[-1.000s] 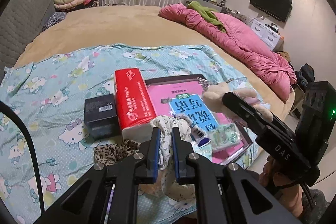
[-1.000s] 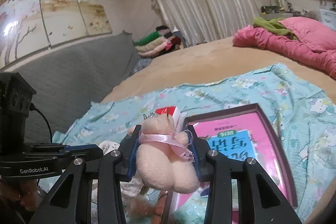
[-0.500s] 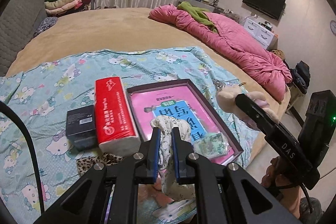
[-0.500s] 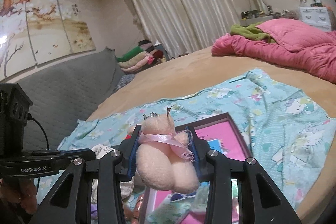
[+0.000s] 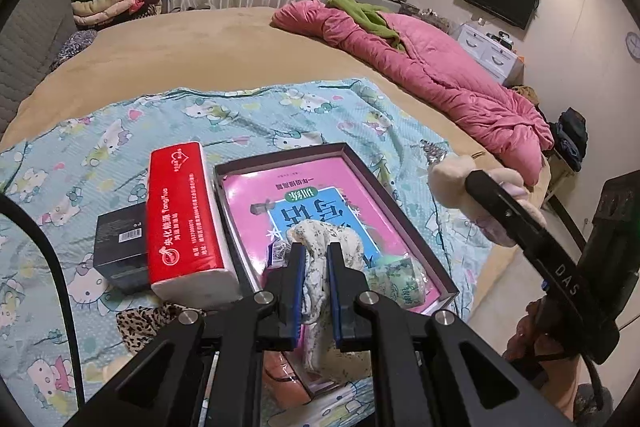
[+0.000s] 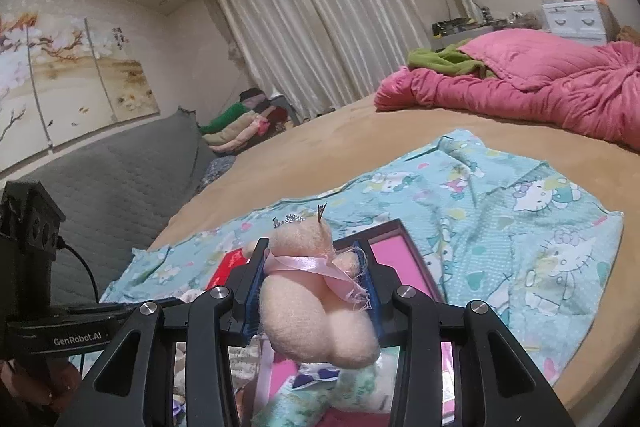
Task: Organize soft objects
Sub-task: 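Lift scrunchie with left tool while right tool lifts pink bear toward tray, then lower scrunchie into tray with left tool while right tool lowers pink bear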
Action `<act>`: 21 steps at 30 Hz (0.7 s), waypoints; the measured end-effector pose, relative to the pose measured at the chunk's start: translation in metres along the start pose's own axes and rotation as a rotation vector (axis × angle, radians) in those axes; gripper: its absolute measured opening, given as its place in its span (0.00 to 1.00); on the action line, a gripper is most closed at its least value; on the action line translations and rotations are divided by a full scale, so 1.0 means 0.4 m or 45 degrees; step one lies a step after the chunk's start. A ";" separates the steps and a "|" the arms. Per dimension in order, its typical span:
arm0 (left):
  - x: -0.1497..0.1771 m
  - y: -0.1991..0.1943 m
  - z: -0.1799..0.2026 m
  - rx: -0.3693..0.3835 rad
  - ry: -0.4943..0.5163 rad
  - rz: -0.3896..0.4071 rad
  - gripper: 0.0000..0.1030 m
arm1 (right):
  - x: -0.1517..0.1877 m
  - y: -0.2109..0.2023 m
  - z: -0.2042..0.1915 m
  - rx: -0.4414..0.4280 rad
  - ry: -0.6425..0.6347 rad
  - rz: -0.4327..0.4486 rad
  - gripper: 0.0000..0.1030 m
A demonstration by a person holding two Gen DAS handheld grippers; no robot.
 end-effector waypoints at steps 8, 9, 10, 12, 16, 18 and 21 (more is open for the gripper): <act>0.018 0.071 -0.008 0.003 -0.017 -0.056 0.11 | 0.005 0.005 0.057 0.064 0.047 -0.007 0.41; 0.022 0.079 -0.009 0.007 -0.022 -0.060 0.11 | 0.006 0.006 0.063 0.073 0.051 -0.009 0.41; 0.025 0.088 -0.010 0.012 -0.027 -0.065 0.11 | 0.007 0.009 0.070 0.079 0.057 -0.015 0.41; 0.033 0.106 -0.012 0.025 -0.031 -0.075 0.11 | 0.010 0.012 0.086 0.094 0.072 -0.018 0.41; 0.048 0.138 -0.020 0.033 -0.045 -0.101 0.11 | 0.015 0.020 0.110 0.117 0.086 -0.030 0.41; 0.056 0.151 -0.024 0.020 -0.048 -0.113 0.11 | 0.020 0.025 0.116 0.131 0.089 -0.036 0.41; 0.066 0.166 -0.031 0.003 -0.046 -0.130 0.11 | 0.031 0.042 0.131 0.162 0.099 -0.069 0.41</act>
Point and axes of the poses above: each gripper's, at about its wrist camera, not at the fingertips, and y roughly the way its jaws point, z to its right, x to its underside, the point moved 2 cm from there along y, roughly the way its jaws point, and after that the axes turned 4 degrees about x, right-handed, at the moved point
